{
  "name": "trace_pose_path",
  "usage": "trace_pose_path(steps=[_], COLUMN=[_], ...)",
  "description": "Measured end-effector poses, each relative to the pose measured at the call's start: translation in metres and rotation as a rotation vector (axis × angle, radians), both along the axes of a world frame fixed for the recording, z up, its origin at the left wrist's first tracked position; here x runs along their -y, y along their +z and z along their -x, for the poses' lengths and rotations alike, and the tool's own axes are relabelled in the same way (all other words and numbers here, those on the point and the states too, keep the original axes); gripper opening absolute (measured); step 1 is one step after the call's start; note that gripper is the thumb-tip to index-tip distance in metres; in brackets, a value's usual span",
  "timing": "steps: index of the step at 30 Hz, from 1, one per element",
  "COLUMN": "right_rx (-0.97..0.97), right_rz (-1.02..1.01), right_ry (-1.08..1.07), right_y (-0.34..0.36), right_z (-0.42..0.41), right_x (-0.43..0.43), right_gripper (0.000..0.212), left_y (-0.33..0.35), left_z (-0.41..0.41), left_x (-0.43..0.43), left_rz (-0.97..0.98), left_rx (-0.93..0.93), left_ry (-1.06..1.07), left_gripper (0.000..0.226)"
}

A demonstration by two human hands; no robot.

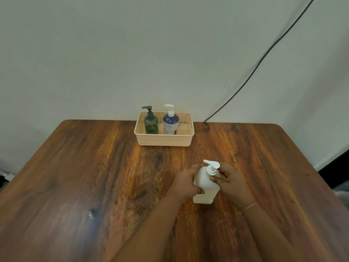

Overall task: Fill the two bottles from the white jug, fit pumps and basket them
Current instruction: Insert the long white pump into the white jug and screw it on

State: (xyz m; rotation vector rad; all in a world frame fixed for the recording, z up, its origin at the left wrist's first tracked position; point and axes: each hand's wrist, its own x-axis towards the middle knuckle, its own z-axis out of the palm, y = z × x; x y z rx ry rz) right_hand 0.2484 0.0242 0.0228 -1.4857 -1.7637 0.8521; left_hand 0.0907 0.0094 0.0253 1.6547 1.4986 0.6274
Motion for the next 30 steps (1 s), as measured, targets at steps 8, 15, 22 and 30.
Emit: trace_pose_path(steps=[8, 15, 22, 30], right_rx=[-0.045, -0.162, -0.119, -0.073], right_rz=[0.030, -0.032, -0.097, -0.053], right_ry=[-0.082, -0.201, -0.238, -0.211], right_y=[-0.003, -0.009, -0.007, -0.013], right_z=[0.008, 0.005, 0.011, 0.010], right_x=[0.007, 0.016, 0.011, 0.007], right_gripper=[0.060, 0.042, 0.026, 0.024], left_y=[0.000, -0.001, -0.003, -0.006], left_z=[0.000, -0.001, 0.000, 0.000], left_x=[0.001, 0.001, 0.000, -0.001], left_rz=[-0.018, -0.011, -0.006, -0.003], left_rx=[-0.008, -0.020, -0.001, 0.043], left_ry=[0.004, 0.009, 0.011, 0.025], left_gripper=[0.081, 0.082, 0.081, 0.082])
